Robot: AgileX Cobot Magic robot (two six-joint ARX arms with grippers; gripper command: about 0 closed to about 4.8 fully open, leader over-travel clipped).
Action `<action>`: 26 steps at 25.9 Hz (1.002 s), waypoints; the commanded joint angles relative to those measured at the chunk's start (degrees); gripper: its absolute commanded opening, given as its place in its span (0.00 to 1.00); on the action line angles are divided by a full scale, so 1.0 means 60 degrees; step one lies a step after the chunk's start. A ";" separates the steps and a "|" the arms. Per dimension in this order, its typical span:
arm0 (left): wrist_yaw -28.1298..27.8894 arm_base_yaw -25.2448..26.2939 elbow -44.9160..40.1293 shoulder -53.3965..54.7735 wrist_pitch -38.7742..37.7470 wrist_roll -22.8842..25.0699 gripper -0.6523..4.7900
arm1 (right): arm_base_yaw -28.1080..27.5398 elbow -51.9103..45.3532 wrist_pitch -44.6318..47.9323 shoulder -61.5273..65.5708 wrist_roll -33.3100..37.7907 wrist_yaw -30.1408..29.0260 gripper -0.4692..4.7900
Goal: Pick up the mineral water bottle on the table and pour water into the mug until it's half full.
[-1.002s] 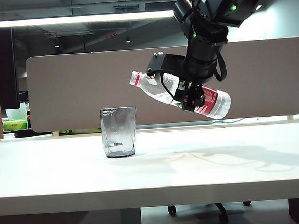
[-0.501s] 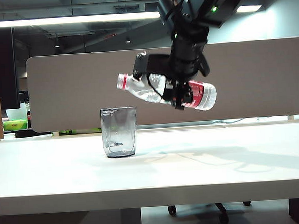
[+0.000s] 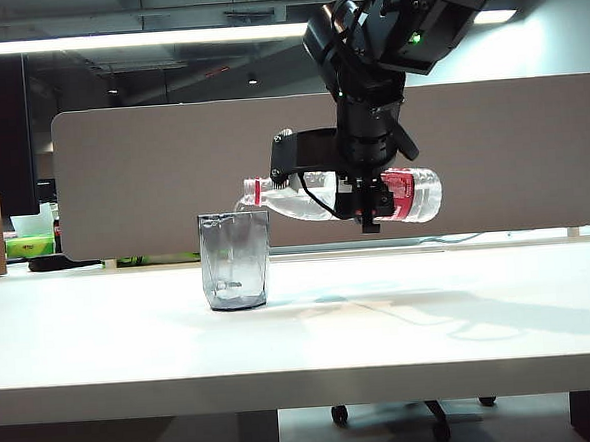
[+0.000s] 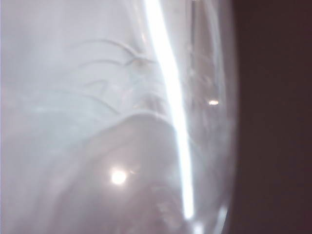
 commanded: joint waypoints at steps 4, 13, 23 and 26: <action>-0.0109 -0.0004 0.0036 0.0000 0.0025 0.0040 0.11 | 0.0018 0.0109 0.0353 -0.0127 -0.0273 0.0557 0.61; -0.0106 -0.0004 0.0036 0.0000 0.0029 0.0036 0.11 | 0.0018 0.0109 0.0317 -0.0131 -0.0740 0.0947 0.61; -0.0109 -0.0004 0.0036 0.0000 0.0033 0.0040 0.11 | 0.0033 0.0109 0.0415 -0.0135 -0.0994 0.1264 0.61; -0.0106 -0.0004 0.0036 0.0000 0.0033 0.0036 0.11 | 0.0044 0.0109 0.0692 -0.0135 -0.0998 0.1377 0.61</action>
